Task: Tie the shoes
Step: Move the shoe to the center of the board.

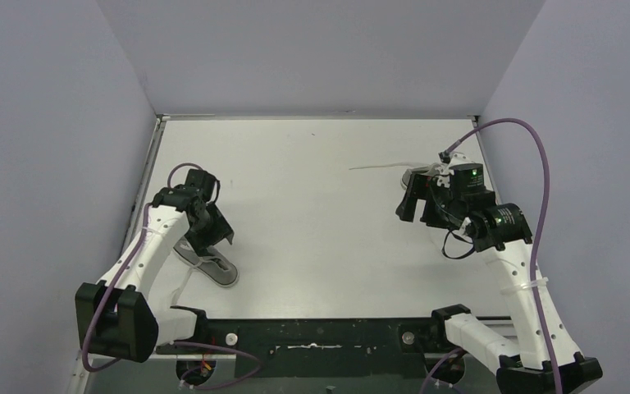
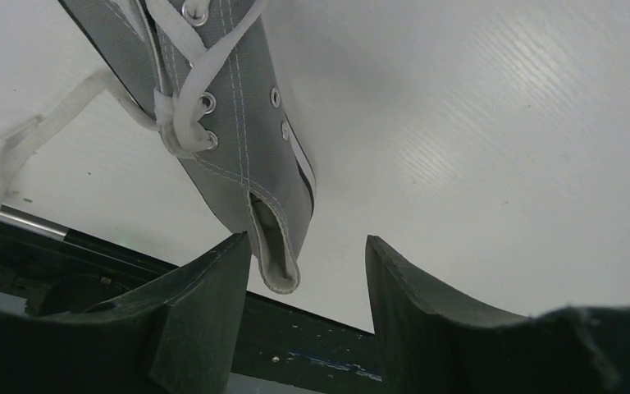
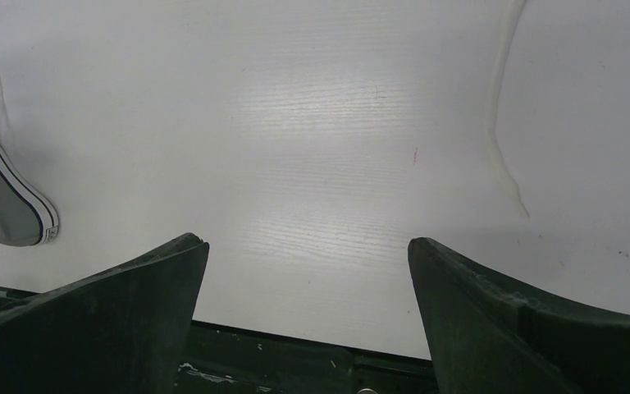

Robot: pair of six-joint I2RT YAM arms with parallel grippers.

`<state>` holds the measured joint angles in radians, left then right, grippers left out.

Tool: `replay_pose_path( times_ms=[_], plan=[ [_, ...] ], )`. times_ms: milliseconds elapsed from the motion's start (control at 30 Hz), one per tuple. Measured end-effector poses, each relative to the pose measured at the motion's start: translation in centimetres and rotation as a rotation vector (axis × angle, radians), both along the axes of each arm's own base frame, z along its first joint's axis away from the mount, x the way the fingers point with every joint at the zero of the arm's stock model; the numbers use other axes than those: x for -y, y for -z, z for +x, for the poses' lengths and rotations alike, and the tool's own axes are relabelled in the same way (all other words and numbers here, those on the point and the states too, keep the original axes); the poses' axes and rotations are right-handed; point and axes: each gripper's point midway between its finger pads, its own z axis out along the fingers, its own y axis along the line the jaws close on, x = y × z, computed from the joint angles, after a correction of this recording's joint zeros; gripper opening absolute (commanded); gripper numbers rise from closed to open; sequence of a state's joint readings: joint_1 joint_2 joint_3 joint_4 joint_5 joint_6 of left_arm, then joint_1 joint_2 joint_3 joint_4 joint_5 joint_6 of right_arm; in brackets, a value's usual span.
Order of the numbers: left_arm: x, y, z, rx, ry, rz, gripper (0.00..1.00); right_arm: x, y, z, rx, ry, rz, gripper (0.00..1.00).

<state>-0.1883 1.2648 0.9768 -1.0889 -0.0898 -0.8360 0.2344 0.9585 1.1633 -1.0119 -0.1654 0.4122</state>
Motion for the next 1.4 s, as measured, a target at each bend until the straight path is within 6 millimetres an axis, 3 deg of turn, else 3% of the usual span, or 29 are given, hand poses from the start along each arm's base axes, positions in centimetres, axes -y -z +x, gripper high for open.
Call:
replay_pose_path(
  times_ms=[200,333,467,767,967,1100,1400],
  plan=[
    [0.0,2.4,-1.3,-0.081,-0.049,0.002,0.39,-0.2,-0.4,-0.3,0.022,-0.018,-0.006,1.00],
    [0.1,3.4,-1.1,-0.120,-0.050,0.008,0.35,-0.1,-0.4,-0.3,0.026,-0.019,-0.017,1.00],
    [0.1,4.4,-0.9,-0.153,-0.042,0.014,0.20,0.0,-0.4,-0.3,0.028,-0.016,-0.023,1.00],
    [1.8,5.6,-0.3,-0.155,0.081,-0.005,0.00,0.4,-0.3,-0.2,0.030,0.000,-0.038,1.00],
    [6.2,5.7,-0.5,-0.108,0.292,-0.046,0.00,0.5,-0.1,-0.3,0.022,0.008,-0.042,1.00],
    [10.3,5.7,-1.2,-0.083,0.464,-0.082,0.00,0.5,0.6,-0.2,-0.008,0.006,-0.049,1.00],
    [18.8,6.0,-2.5,-0.035,0.680,-0.198,0.00,-1.8,6.3,1.5,-0.222,-0.025,-0.024,0.95]
  ],
)
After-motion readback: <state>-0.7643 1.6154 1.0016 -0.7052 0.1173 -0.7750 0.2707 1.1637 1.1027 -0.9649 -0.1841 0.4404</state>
